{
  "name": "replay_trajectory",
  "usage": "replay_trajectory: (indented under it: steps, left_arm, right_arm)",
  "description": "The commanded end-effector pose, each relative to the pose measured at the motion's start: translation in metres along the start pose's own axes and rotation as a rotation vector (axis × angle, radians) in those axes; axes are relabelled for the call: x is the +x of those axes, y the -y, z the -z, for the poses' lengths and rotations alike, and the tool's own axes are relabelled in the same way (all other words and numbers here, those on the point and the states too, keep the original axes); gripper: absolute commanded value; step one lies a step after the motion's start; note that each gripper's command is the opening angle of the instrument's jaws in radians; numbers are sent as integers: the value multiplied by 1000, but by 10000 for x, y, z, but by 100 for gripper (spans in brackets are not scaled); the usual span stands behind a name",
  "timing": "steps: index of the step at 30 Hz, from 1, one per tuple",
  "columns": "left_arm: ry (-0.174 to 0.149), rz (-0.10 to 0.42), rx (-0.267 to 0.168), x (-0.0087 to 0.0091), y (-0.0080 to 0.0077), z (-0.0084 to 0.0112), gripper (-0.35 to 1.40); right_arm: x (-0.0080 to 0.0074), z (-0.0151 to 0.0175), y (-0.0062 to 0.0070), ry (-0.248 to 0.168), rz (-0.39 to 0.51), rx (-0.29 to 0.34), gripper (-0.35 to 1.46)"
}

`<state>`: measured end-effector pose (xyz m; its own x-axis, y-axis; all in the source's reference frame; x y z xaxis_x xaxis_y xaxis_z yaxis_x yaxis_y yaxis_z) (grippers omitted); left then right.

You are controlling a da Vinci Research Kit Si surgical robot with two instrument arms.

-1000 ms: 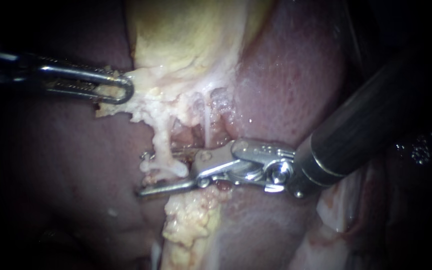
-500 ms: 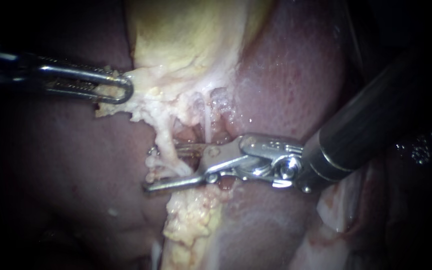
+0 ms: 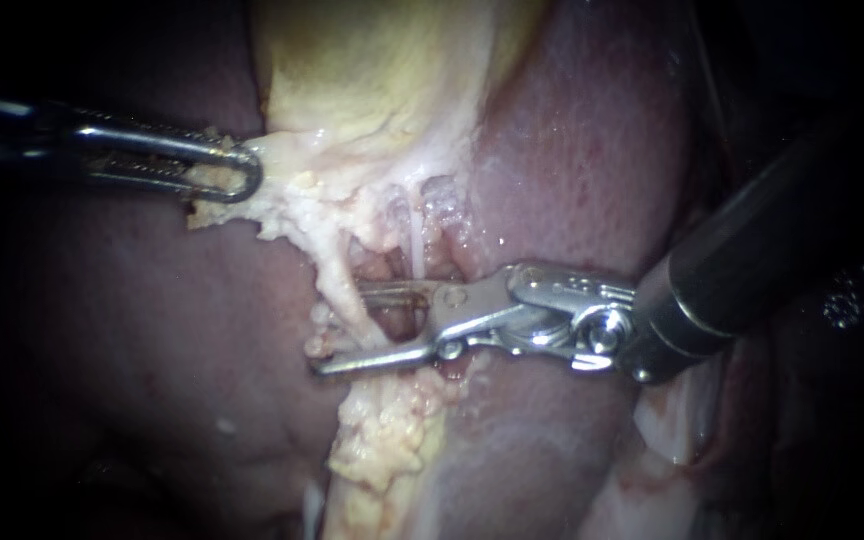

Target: Going back second clip left tube

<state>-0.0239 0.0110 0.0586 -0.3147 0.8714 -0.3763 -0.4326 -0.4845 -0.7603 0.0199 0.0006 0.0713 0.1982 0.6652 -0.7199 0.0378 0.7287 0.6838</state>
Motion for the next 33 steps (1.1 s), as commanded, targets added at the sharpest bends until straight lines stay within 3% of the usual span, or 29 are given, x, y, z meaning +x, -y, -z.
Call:
replay_trajectory:
  steps: [1,15,24,33]
  left_arm:
    - [0,0,-1,0,0,0,-35]
    - [0,0,0,0,1,-1,-35]
    - [-1,0,1,0,-1,-2,-35]
    - [-1,1,1,1,-1,-2,-35]
  right_arm:
    - [0,1,1,0,1,1,50]
    - [1,-7,8,5,0,49,50]
    - [-22,-57,11,13,22,96,50]
    - [-26,-58,-8,8,64,72,50]
